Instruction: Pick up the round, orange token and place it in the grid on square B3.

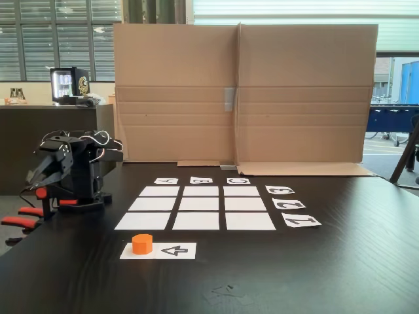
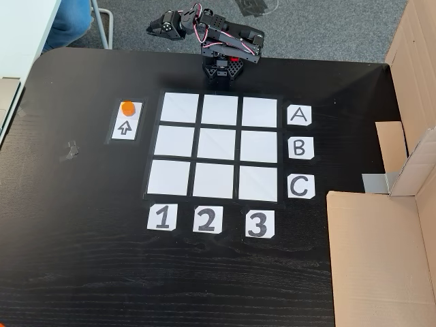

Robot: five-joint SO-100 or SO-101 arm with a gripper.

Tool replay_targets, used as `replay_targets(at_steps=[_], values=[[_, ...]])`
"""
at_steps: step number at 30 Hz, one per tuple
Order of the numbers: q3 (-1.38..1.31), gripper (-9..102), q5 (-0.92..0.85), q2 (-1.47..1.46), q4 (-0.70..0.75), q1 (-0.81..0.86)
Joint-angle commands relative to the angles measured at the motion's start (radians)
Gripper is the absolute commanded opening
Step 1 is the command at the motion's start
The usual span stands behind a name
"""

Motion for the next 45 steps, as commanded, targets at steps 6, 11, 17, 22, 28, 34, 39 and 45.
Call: replay_targets(at_steps=[6,11,17,22,28,34,39,45], values=[[-0.173,-1,-0.061,-0.219,0.006,-0.035],[-0.380,-1,-0.106,-0.448,0.072,-0.069],[-0.744,-1,-0.150,-0.871,0.227,-0.156],[-1.060,-1,-0.212,-1.201,0.379,-0.236],[-1.390,-1,-0.242,-1.497,0.465,-0.305],[-1.618,-1,-0.290,-1.677,0.565,-0.379],[-1.779,-1,-0.318,-1.781,0.699,-0.457],[-1.910,-1,-0.327,-1.848,0.790,-0.526]])
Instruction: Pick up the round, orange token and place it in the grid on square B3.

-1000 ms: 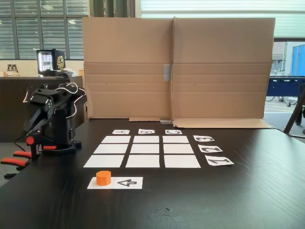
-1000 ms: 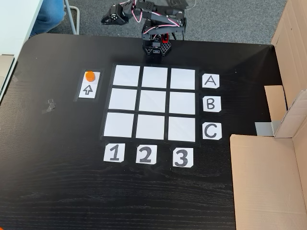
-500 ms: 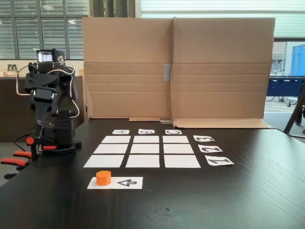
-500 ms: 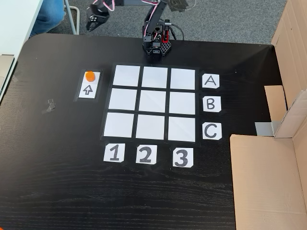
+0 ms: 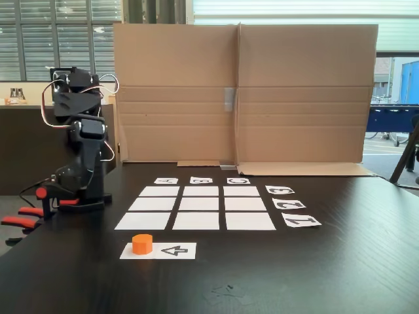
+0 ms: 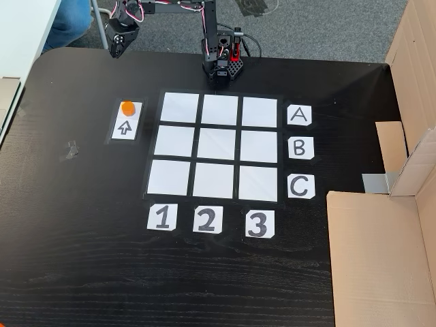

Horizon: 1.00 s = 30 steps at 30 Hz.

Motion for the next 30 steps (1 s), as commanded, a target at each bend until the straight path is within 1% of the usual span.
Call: replay_targets(at_steps=[1,3,7,9,12,15,18,30], values=[[-0.095,-1,-0.011,-0.014,0.041,-0.034],[-0.120,-1,-0.015,-0.032,0.066,-0.057],[-0.129,13,-0.015,-0.060,0.086,-0.087],[-0.118,31,-0.015,-0.072,0.091,-0.095],[-0.115,52,-0.015,-0.101,0.095,-0.098],[-0.127,69,-0.011,-0.137,0.095,-0.101],[-0.141,76,-0.005,-0.169,0.095,-0.115],[-0.163,75,0.028,-0.255,0.107,-0.186]])
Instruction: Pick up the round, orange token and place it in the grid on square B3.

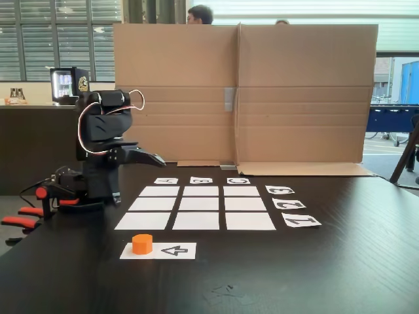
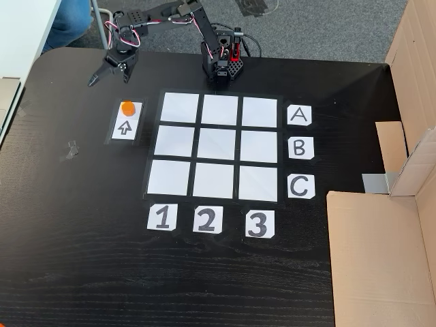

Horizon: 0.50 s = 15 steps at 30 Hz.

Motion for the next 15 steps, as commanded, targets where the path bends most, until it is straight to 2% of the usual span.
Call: replay_targets(at_steps=[1,15], values=[[-0.040,75,0.012,0.000,0.012,-0.018],[-0.041,75,0.025,-0.114,0.008,-0.049]])
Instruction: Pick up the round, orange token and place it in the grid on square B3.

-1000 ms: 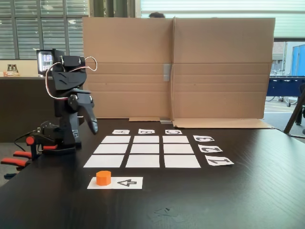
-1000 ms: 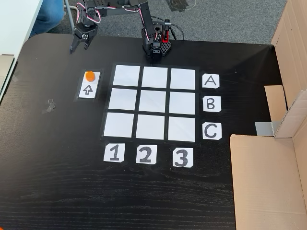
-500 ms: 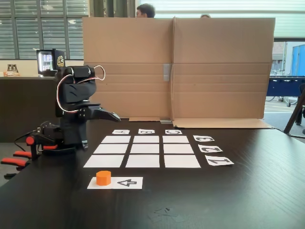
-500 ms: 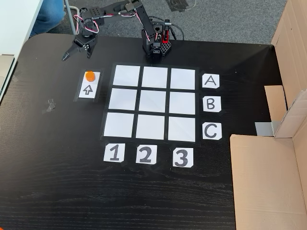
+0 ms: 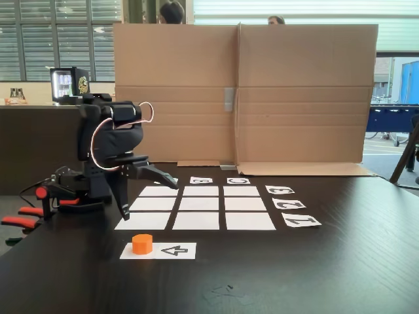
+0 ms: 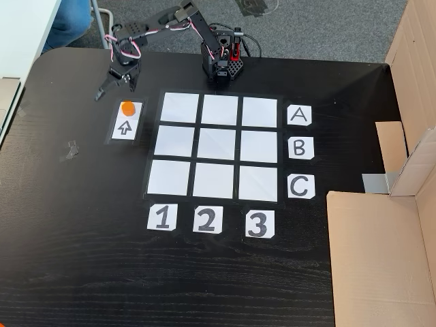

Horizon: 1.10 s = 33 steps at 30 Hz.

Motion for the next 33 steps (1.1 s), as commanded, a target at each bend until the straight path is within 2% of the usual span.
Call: replay_targets(at_steps=[1,33], values=[[-0.041,75,0.006,-0.009,0.002,-0.008],[-0.215,75,0.028,-0.245,-0.003,-0.060]])
